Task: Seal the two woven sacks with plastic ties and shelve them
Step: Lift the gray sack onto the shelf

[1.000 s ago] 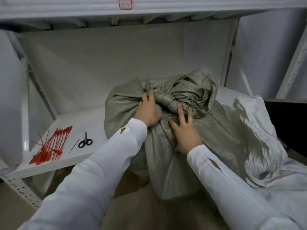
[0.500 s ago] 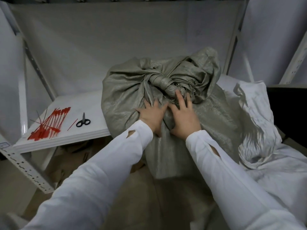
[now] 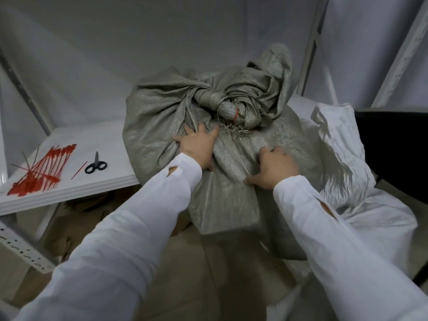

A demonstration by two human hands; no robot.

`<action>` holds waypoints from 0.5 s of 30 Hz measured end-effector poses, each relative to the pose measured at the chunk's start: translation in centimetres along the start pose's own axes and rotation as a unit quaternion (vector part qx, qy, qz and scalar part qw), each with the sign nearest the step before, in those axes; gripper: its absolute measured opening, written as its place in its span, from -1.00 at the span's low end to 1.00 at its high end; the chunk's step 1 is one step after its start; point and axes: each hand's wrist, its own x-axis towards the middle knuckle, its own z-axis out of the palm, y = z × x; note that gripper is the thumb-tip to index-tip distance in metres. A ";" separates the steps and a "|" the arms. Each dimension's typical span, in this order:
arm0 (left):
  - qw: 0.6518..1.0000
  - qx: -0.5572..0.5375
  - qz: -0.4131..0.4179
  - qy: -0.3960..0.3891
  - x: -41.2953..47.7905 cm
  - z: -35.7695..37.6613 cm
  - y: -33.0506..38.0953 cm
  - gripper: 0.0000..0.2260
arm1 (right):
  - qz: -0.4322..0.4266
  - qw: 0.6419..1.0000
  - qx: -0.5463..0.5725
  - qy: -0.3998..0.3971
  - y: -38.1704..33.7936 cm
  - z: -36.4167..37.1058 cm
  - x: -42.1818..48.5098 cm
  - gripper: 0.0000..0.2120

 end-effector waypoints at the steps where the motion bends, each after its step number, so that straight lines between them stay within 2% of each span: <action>1: 1.000 0.002 0.001 0.002 -0.1 0.1 0.0 0.08 | -0.005 1.000 -0.009 0.006 -0.3 0.1 0.2 -0.44; 3: 1.000 0.004 0.004 0.007 -0.1 0.2 0.0 0.08 | -0.003 0.999 -0.017 0.036 -0.7 0.6 0.5 -0.70; 5: 1.000 0.002 0.004 0.009 -0.1 0.2 -0.1 0.08 | 0.015 0.997 -0.031 0.075 -1.1 1.0 0.8 -0.75; 8: 1.000 0.001 0.006 0.010 0.1 0.2 -0.2 0.09 | 0.040 0.992 -0.057 0.102 -1.7 1.6 1.0 -0.71; 11: 1.000 0.000 0.004 0.015 0.2 0.4 -0.2 0.09 | 0.050 0.992 -0.025 0.110 -2.2 2.0 1.3 -0.69; 15: 1.000 -0.003 -0.001 0.026 0.4 0.6 -0.2 0.07 | 0.046 0.997 0.004 0.066 -2.0 2.0 1.7 -0.34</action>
